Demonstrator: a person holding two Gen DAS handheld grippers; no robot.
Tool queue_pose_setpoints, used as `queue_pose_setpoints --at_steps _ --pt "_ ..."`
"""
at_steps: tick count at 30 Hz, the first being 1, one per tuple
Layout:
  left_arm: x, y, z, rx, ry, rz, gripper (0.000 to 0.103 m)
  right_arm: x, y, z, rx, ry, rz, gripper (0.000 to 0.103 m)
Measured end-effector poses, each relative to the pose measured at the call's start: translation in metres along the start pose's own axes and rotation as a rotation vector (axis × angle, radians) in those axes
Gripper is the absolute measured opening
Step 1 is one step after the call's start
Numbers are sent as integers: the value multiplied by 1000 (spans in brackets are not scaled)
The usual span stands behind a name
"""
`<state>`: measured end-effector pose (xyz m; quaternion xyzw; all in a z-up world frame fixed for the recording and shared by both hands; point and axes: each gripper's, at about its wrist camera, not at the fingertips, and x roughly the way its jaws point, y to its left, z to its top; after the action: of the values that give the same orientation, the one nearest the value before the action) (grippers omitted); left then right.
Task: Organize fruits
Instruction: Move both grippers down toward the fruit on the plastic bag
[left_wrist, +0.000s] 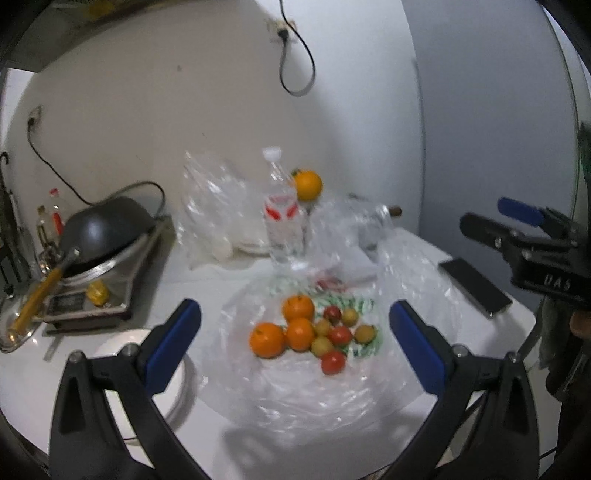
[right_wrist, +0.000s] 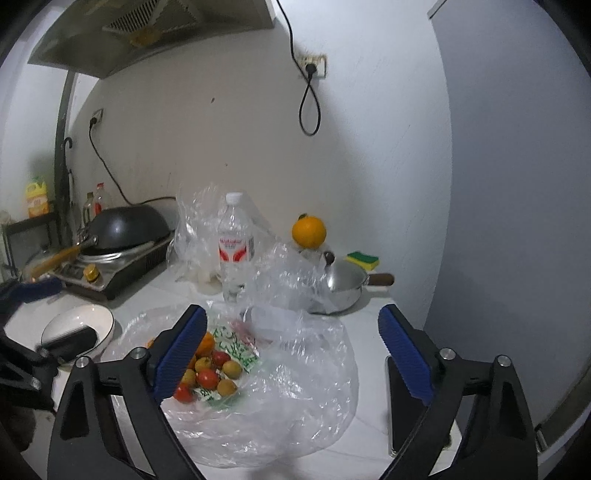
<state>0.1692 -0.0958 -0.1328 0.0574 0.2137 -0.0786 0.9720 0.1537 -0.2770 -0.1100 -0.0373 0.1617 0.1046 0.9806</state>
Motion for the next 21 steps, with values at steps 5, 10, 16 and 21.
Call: queue_pose_setpoints --at_steps 5,10,16,21 --pt "32 -15 -11 18 85 -15 102 16 -4 -12 -13 40 44 74" --pt "56 -27 -23 57 153 -16 96 36 -8 -26 2 82 96 67" --pt "84 -33 -34 52 247 -20 75 53 -8 -32 -11 115 158 51" --pt "104 -38 -41 46 329 -51 55 67 -7 -33 -12 141 205 45"
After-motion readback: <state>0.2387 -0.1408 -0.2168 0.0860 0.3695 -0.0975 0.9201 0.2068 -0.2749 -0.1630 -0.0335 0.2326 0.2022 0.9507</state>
